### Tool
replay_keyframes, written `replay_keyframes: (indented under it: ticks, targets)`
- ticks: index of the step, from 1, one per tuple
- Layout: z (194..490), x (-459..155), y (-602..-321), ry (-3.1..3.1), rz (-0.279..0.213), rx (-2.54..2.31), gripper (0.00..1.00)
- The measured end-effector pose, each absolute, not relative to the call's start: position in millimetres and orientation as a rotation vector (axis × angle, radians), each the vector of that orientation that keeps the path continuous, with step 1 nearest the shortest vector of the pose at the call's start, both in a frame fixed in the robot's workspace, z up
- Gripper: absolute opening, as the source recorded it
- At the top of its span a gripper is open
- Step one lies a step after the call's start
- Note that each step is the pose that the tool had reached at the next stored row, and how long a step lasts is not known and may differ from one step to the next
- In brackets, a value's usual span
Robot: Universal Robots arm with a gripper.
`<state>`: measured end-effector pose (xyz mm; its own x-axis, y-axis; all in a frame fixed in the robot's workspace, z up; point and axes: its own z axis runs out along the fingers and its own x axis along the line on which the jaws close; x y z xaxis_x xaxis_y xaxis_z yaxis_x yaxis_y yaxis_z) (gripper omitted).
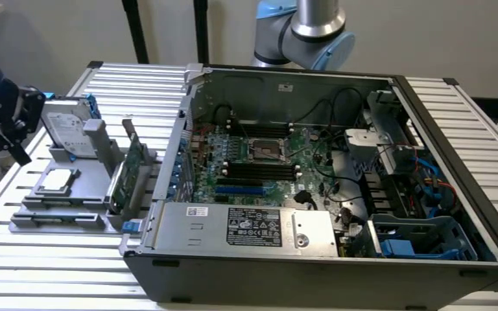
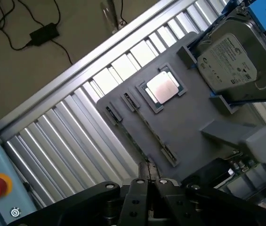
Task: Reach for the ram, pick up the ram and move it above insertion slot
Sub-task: 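Pick up the ram and move it above insertion slot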
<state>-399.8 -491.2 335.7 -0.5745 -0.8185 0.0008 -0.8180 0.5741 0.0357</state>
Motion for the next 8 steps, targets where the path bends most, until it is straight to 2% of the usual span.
replay_keyframes:
  ticks: [8]
  targets:
    - [335.7, -399.8, -491.2, -2.658, -0.047, 1.637, 0.11]
